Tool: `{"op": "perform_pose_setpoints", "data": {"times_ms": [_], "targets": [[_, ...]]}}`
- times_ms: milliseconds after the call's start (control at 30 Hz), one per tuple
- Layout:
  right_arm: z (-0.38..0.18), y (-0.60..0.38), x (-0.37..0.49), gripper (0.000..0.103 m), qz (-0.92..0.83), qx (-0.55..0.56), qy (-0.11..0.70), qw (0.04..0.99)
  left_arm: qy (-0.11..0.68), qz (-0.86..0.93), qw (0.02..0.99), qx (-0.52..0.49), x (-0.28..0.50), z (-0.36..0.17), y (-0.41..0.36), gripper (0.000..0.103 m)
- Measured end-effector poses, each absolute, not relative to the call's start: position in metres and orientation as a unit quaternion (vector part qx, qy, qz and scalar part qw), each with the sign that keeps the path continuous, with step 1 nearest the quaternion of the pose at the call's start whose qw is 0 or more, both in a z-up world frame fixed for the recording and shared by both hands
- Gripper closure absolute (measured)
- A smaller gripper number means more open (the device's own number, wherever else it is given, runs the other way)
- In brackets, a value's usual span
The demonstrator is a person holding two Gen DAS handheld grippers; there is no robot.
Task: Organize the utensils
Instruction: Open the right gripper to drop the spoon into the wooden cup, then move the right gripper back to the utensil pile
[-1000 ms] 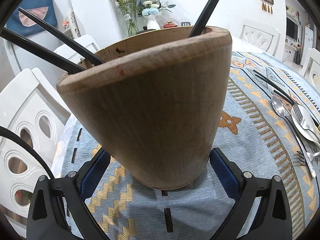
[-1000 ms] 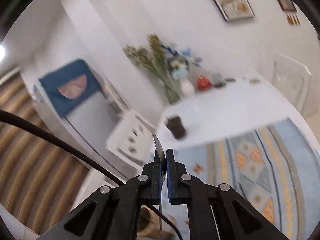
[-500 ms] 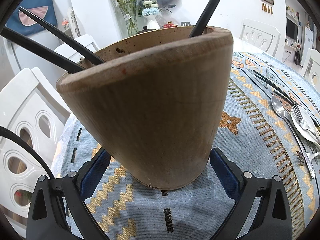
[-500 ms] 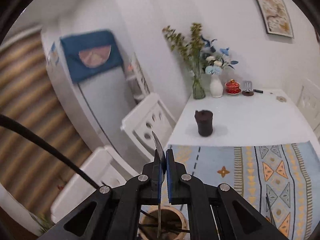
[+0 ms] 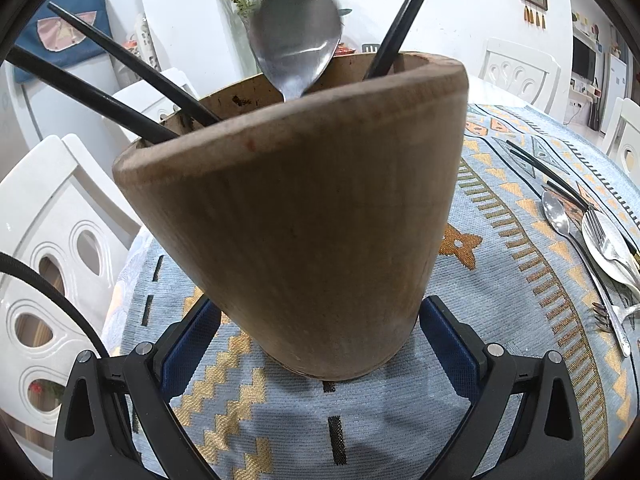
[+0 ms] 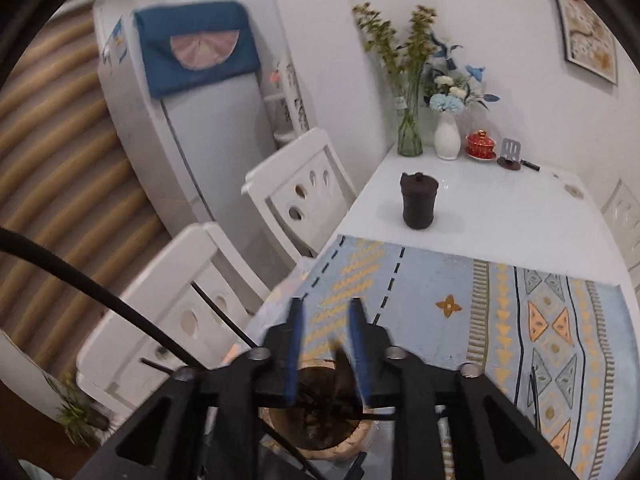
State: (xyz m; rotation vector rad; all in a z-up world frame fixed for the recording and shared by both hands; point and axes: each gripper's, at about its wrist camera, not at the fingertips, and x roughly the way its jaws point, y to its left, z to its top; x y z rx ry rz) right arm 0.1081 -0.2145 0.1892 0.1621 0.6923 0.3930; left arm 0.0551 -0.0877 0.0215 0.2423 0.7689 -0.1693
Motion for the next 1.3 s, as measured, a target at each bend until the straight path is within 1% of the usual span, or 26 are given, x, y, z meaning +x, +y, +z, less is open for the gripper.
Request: {"op": "perform_pose_setpoints", "data": {"times_ms": [33, 200, 333, 467, 533, 567, 667, 767, 933, 1033, 1133, 1300], "targets": [[0.195, -0.222, 0.105, 0.060, 0.189, 0.091, 0.329, 0.921, 0.374, -0.082, 0.916, 0.118, 0.055, 0.022, -0.088, 0.003], [0.223, -0.261, 0.092, 0.058, 0.166, 0.118, 0.296, 0.933, 0.374, -0.082, 0.916, 0.118, 0.055, 0.022, -0.089, 0.003], [0.226, -0.287, 0.080, 0.058, 0.135, 0.124, 0.298, 0.937, 0.374, -0.082, 0.916, 0.118, 0.055, 0.023, -0.089, 0.003], [0.204, -0.297, 0.073, 0.058, 0.077, 0.100, 0.346, 0.930, 0.374, -0.082, 0.916, 0.118, 0.055, 0.023, -0.089, 0.003], [0.185, -0.297, 0.075, 0.058, 0.039, 0.083, 0.387, 0.917, 0.374, -0.082, 0.916, 0.118, 0.055, 0.023, -0.089, 0.003], [0.174, -0.295, 0.078, 0.058, 0.034, 0.086, 0.414, 0.905, 0.374, -0.082, 0.916, 0.118, 0.055, 0.023, -0.089, 0.003], [0.153, -0.284, 0.083, 0.058, 0.042, 0.095, 0.461, 0.881, 0.374, -0.082, 0.916, 0.118, 0.055, 0.023, -0.089, 0.003], [0.143, -0.264, 0.096, 0.058, 0.036, 0.064, 0.479, 0.874, 0.374, -0.083, 0.916, 0.118, 0.055, 0.023, -0.089, 0.003], [0.147, -0.236, 0.135, 0.058, 0.066, 0.056, 0.483, 0.871, 0.374, -0.083, 0.916, 0.118, 0.055, 0.023, -0.089, 0.003], [0.151, -0.213, 0.159, 0.058, 0.126, 0.082, 0.481, 0.864, 0.374, -0.083, 0.916, 0.117, 0.056, 0.023, -0.088, 0.002], [0.146, -0.184, 0.178, 0.058, 0.174, 0.082, 0.495, 0.847, 0.376, -0.083, 0.916, 0.116, 0.056, 0.025, -0.089, 0.002], [0.148, -0.176, 0.174, 0.058, 0.186, 0.067, 0.490, 0.849, 0.375, -0.083, 0.916, 0.116, 0.056, 0.027, -0.091, 0.002]]}}
